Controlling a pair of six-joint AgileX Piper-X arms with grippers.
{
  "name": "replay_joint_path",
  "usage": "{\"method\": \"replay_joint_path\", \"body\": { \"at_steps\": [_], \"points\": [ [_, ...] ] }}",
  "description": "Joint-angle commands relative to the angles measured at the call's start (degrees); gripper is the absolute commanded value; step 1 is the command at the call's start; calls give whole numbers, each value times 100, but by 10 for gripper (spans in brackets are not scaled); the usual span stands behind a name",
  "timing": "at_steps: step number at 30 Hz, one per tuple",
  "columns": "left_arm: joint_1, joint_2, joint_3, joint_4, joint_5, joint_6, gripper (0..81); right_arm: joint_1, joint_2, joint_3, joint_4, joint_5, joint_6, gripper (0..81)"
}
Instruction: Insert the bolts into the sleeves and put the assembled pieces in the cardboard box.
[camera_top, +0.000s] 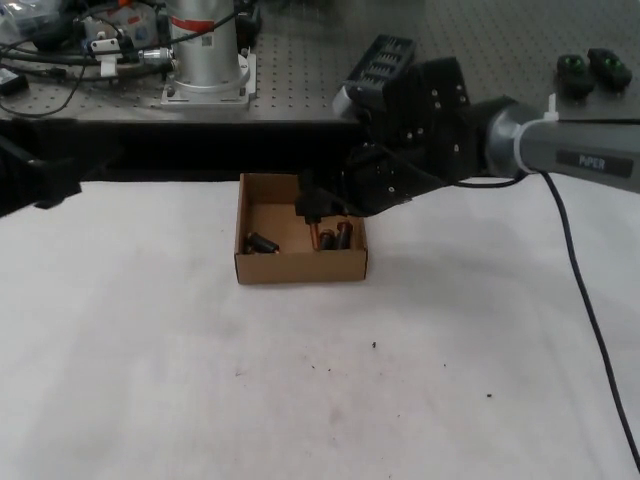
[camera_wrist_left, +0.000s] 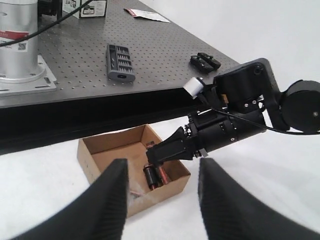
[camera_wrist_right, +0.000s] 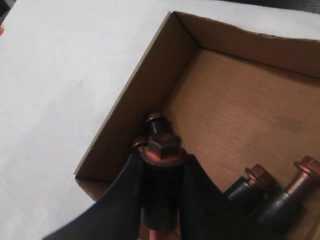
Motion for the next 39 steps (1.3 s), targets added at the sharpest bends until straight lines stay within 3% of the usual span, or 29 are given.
{"method": "replay_joint_path", "body": {
  "at_steps": [1, 14, 26, 39],
  "points": [
    [17, -480, -55, 590, -30, 126, 310, 85, -56, -199, 167, 256, 26, 43],
    [17, -1576, -55, 2635, -690, 981, 310, 181, -34, -503, 346, 643, -64, 43],
    [17, -1614, -2, 2806, -1212, 1284, 274, 181, 241, -985, 643, 695, -298, 43],
    [17, -1614, 87, 2758, -1233, 1348, 274, 181, 320, -991, 786, 667, -298, 43]
  ]
}}
